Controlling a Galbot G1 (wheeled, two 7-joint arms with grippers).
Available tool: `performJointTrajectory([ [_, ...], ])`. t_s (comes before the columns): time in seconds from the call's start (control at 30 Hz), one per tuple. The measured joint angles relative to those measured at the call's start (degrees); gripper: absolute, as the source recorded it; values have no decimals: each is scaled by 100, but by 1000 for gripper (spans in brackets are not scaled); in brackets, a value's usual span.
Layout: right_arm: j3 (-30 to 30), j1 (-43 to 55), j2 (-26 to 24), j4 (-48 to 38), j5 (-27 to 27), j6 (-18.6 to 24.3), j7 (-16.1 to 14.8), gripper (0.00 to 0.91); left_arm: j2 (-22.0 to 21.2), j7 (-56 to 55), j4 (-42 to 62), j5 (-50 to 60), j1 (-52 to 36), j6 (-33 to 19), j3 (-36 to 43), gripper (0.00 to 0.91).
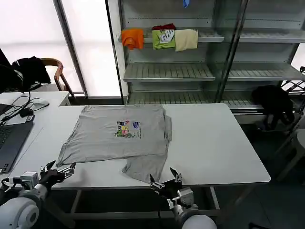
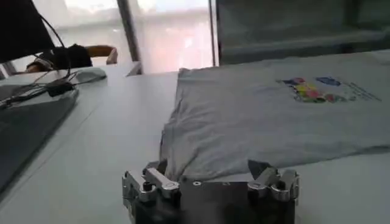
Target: Fold and organize the clothes.
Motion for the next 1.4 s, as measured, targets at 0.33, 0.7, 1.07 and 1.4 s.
performJointTrajectory([
  [0.33, -101, 140, 93, -273, 32, -34, -23, 514, 3, 58, 498, -78, -238, -7, 35, 856],
  [0.7, -100, 188, 130, -386, 32, -33, -94, 101, -8, 151, 796, -125, -346, -76, 86, 202],
  [1.07, -65, 183, 112, -374, 48, -47, -100, 0, 5, 277, 964, -148, -359, -122, 100, 10],
  [1.4, 10, 233, 70, -246, 10, -63, -77, 0, 27, 401, 887, -129, -290, -233, 98, 0],
])
